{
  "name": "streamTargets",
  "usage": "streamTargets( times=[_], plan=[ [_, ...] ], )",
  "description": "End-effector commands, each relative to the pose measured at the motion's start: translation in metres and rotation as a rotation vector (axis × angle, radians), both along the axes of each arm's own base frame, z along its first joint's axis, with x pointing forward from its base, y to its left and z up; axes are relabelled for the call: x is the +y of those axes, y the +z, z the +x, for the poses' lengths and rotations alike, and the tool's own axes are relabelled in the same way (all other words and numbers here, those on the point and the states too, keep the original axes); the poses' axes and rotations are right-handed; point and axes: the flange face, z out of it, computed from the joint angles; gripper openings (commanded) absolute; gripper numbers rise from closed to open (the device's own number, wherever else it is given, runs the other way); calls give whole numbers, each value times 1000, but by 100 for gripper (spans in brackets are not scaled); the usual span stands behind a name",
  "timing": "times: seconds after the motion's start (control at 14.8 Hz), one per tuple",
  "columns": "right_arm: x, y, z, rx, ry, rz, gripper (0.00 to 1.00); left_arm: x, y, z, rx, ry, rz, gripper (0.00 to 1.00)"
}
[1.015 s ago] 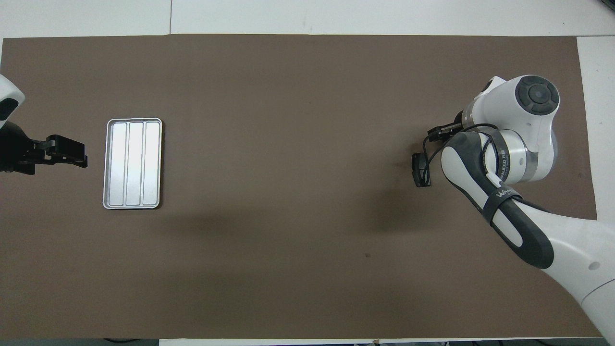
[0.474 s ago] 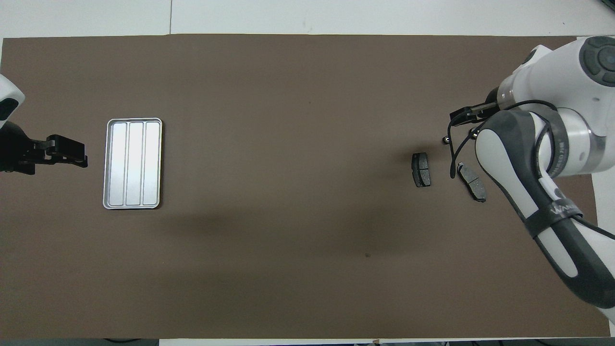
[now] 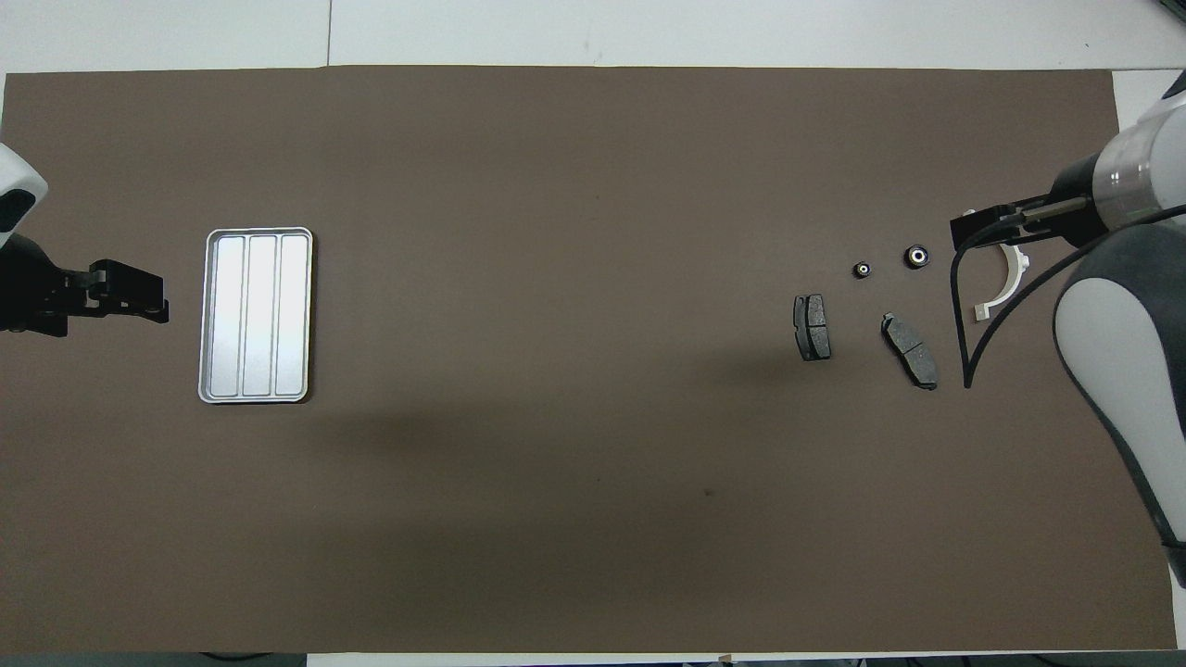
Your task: Place bearing gear from tray to pile
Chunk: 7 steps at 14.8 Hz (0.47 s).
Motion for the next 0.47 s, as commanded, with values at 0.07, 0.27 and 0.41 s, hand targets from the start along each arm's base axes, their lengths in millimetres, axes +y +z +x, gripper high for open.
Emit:
streamTargets(
  times=[0.07, 0.27, 0.41],
  plan=[
    [-13, 43, -21, 53, -12, 10, 100, 2, 3, -5, -1, -2, 16, 100],
    [-17, 55, -30, 57, -19, 10, 100, 2, 3, -5, -1, -2, 16, 100],
    [-27, 50, -37, 67, -27, 15, 100, 2, 3, -5, -1, -2, 16, 100]
  ],
)
